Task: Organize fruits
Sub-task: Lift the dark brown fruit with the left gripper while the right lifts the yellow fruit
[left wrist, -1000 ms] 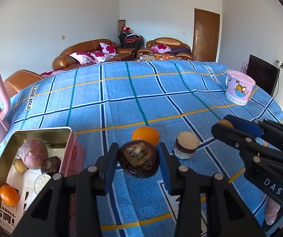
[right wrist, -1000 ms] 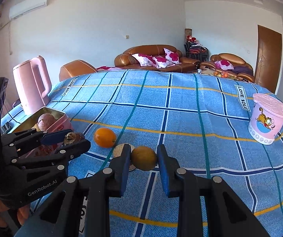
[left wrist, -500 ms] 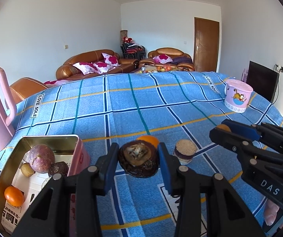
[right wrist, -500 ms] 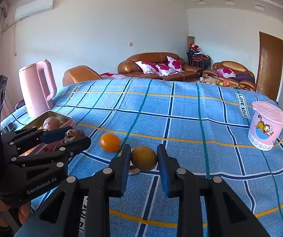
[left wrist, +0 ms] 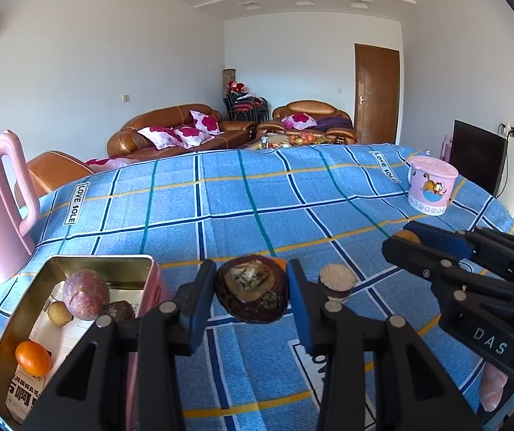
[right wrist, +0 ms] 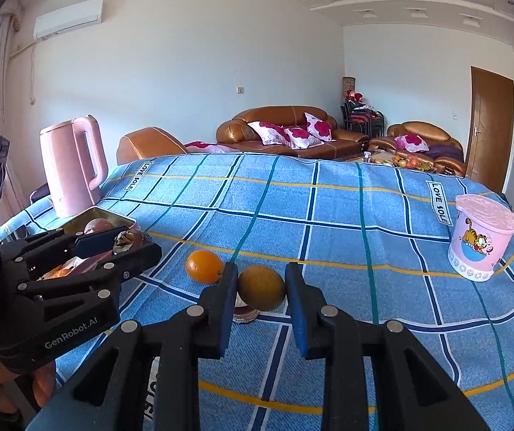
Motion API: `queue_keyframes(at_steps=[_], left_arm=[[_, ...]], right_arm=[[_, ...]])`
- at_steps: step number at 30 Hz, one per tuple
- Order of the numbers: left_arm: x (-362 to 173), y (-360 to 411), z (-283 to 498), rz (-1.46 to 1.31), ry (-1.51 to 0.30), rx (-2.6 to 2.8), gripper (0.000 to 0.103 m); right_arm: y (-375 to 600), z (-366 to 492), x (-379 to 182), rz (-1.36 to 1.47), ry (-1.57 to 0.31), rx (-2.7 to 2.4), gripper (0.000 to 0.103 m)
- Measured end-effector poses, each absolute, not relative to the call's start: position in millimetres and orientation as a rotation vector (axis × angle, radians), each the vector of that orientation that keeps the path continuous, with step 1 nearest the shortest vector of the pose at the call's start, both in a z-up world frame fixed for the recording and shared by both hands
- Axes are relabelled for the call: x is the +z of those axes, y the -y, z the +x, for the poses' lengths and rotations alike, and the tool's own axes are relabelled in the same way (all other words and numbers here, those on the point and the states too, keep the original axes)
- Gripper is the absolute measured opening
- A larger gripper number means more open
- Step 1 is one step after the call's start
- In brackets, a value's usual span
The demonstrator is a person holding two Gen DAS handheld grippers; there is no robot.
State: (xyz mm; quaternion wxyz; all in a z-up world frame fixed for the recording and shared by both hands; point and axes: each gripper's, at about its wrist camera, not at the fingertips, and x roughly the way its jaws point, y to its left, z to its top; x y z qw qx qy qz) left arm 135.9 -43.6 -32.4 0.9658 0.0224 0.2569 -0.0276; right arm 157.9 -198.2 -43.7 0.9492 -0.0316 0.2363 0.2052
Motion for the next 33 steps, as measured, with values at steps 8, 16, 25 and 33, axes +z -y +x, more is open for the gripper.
queue_keyframes(at_steps=[8, 16, 25, 33], left_arm=[[-30, 45, 131, 0.056, -0.493, -0.048, 0.042], [-29, 44, 128, 0.049, -0.47, -0.044, 0.042], [-26, 45, 123, 0.056, -0.436, -0.036, 0.042], [-24, 46, 118, 0.062, -0.408, -0.025, 0.042]], right_arm=[[200, 153, -40, -0.057, -0.447, 0.422, 0.029], [202, 149, -39, -0.055, -0.427, 0.417, 0.029], [204, 143, -38, -0.059, -0.389, 0.415, 0.029], [206, 137, -36, -0.058, -0.356, 0.413, 0.029]])
